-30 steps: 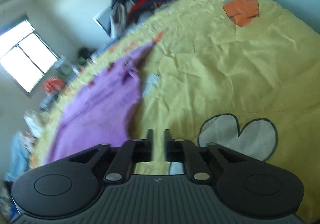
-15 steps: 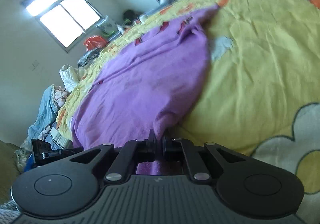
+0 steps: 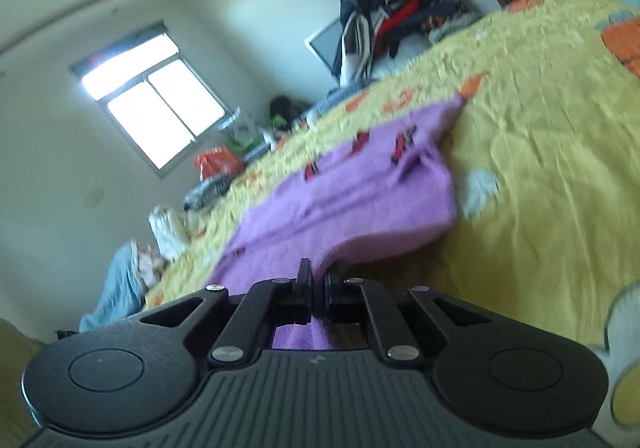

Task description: Fold small clothes

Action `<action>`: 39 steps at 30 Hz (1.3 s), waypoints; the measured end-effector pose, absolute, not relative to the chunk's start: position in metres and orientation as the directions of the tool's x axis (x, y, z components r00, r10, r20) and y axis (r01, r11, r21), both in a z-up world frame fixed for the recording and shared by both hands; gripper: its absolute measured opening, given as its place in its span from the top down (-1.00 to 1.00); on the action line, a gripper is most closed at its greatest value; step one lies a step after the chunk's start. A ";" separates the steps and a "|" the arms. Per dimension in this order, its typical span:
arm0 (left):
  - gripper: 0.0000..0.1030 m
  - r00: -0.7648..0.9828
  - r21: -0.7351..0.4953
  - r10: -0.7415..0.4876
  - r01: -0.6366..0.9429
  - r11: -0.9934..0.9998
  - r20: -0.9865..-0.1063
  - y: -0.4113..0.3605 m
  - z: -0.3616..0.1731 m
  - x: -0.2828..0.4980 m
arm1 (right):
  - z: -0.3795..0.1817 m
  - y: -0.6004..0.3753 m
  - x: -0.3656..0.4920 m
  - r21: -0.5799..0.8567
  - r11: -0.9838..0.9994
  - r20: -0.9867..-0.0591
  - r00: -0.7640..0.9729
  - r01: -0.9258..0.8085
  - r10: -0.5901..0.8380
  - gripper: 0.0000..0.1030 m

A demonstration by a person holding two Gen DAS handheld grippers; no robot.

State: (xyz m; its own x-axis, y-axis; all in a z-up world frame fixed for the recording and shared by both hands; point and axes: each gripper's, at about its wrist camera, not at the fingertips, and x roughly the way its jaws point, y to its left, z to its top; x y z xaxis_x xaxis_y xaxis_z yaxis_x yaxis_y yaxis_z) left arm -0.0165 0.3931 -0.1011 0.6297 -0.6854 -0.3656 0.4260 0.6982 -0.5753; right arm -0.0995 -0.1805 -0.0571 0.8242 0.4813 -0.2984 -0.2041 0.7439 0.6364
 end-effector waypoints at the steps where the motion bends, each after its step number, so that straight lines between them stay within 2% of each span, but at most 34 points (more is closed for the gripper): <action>1: 0.90 0.642 -0.573 -0.680 0.427 0.700 -0.354 0.394 -0.095 -0.011 | -0.055 -0.182 -0.096 0.634 0.745 -0.288 0.832 -0.205 0.474 0.89; 6: 0.90 0.681 -0.547 -0.651 0.422 0.723 -0.336 0.402 -0.073 0.027 | -0.050 -0.195 -0.067 0.608 0.779 -0.292 0.869 -0.154 0.400 0.89; 9: 0.83 0.682 -0.519 -0.600 0.362 0.774 -0.419 0.403 -0.079 0.063 | -0.057 -0.197 -0.040 0.530 0.844 -0.377 0.870 -0.079 0.318 0.89; 10: 0.77 0.652 -0.544 -0.613 0.346 0.764 -0.446 0.403 -0.086 0.077 | -0.061 -0.195 -0.029 0.505 0.861 -0.418 0.856 -0.059 0.304 0.87; 11: 0.62 0.627 -0.568 -0.625 0.331 0.754 -0.465 0.406 -0.092 0.088 | -0.068 -0.195 -0.019 0.512 0.858 -0.462 0.827 -0.048 0.321 0.85; 12: 0.57 0.638 -0.567 -0.603 0.301 0.767 -0.478 0.410 -0.095 0.090 | -0.073 -0.195 -0.012 0.500 0.866 -0.511 0.801 -0.019 0.312 0.73; 14: 0.47 0.655 -0.567 -0.603 0.309 0.764 -0.455 0.417 -0.092 0.078 | -0.073 -0.193 -0.019 0.471 0.882 -0.524 0.802 -0.009 0.288 0.17; 15: 0.46 0.660 -0.565 -0.607 0.319 0.760 -0.444 0.421 -0.090 0.068 | -0.072 -0.194 -0.026 0.483 0.875 -0.513 0.799 -0.034 0.314 -0.31; 16: 0.45 0.657 -0.569 -0.616 0.330 0.753 -0.434 0.425 -0.089 0.058 | -0.070 -0.195 -0.036 0.497 0.867 -0.502 0.799 -0.049 0.332 -0.40; 19: 0.39 0.639 -0.592 -0.639 0.335 0.733 -0.429 0.432 -0.093 0.030 | -0.068 -0.196 -0.070 0.503 0.863 -0.483 0.809 -0.059 0.336 -0.40; 21: 0.25 0.626 -0.608 -0.650 0.332 0.721 -0.431 0.430 -0.101 0.021 | -0.073 -0.202 -0.088 0.532 0.846 -0.477 0.811 -0.042 0.340 -0.40; 23: -0.03 0.615 -0.621 -0.653 0.316 0.717 -0.441 0.429 -0.115 0.019 | -0.077 -0.206 -0.105 0.541 0.841 -0.476 0.817 -0.021 0.326 -0.40; 26: -0.05 0.599 -0.643 -0.665 0.301 0.704 -0.446 0.423 -0.131 0.025 | -0.079 -0.213 -0.119 0.559 0.829 -0.475 0.821 0.002 0.318 -0.40; 29: -0.15 0.587 -0.643 -0.673 0.310 0.700 -0.450 0.415 -0.135 0.029 | -0.083 -0.217 -0.129 0.564 0.826 -0.462 0.829 0.000 0.315 -0.40; 30: -0.10 0.587 -0.642 -0.674 0.312 0.700 -0.450 0.414 -0.136 0.028 | -0.083 -0.215 -0.131 0.553 0.833 -0.464 0.829 -0.006 0.313 -0.40; 31: 0.21 0.589 -0.641 -0.669 0.307 0.704 -0.453 0.416 -0.137 0.027 | -0.084 -0.212 -0.133 0.537 0.843 -0.464 0.830 -0.015 0.310 -0.40; 32: 0.63 0.580 -0.649 -0.674 0.300 0.699 -0.458 0.418 -0.139 0.028 | -0.083 -0.207 -0.137 0.511 0.859 -0.458 0.838 -0.025 0.297 -0.41; 33: 0.71 0.573 -0.670 -0.687 0.295 0.681 -0.446 0.422 -0.141 0.028 | -0.083 -0.202 -0.139 0.486 0.873 -0.452 0.844 -0.038 0.288 -0.41; 35: 0.82 0.591 -0.689 -0.690 0.288 0.665 -0.419 0.428 -0.139 0.023 | -0.082 -0.196 -0.142 0.463 0.884 -0.440 0.851 -0.058 0.286 -0.70; 36: 0.84 0.599 -0.687 -0.684 0.286 0.668 -0.416 0.430 -0.136 0.021 | -0.082 -0.193 -0.142 0.455 0.889 -0.440 0.853 -0.055 0.279 -0.97; 39: 0.82 0.601 -0.711 -0.701 0.291 0.640 -0.385 0.433 -0.130 0.022 | -0.079 -0.192 -0.140 0.435 0.900 -0.459 0.849 -0.043 0.262 -1.00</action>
